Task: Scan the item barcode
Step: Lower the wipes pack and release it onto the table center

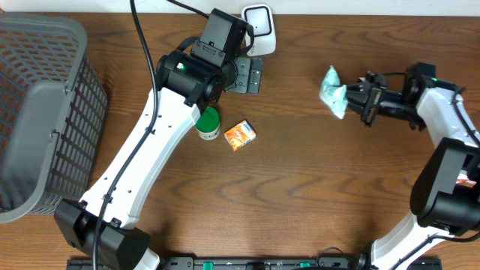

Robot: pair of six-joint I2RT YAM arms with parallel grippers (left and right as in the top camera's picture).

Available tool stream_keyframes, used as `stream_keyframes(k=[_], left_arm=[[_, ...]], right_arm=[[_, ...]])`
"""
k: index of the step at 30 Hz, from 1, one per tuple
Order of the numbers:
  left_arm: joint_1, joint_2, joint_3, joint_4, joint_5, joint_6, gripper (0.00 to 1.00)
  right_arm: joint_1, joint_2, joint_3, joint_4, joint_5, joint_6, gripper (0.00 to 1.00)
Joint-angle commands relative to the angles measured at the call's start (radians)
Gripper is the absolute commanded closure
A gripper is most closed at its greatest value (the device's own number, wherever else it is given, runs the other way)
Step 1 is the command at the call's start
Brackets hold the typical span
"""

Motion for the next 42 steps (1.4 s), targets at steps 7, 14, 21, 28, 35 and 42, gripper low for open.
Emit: stream_keyframes(k=[7,14,21,28,35,42], left_arm=[[0.003,0.000,0.003,0.000,-0.006,0.017,0.02],[0.003,0.000,0.003,0.000,-0.006,0.017,0.02],[0.003,0.000,0.003,0.000,-0.006,0.017,0.02],[0.003,0.000,0.003,0.000,-0.006,0.017,0.02],[0.003,0.000,0.003,0.000,-0.006,0.017,0.02],[0.003,0.000,0.003,0.000,-0.006,0.017,0.02]], right_arm=[[-0.061,-0.008,0.008,-0.010,-0.035,-0.020,0.99],[-0.032,-0.008,0.008,-0.021,-0.035,-0.020,0.99],[0.040,-0.008,0.008,-0.021,-0.034,-0.019,0.99],[0.085,-0.008,0.008,-0.021,0.044,0.002,0.99],[0.188,-0.008,0.008,-0.051,0.096,0.016,0.99],[0.303,-0.008,0.008,-0.064,0.171,0.023,0.99]])
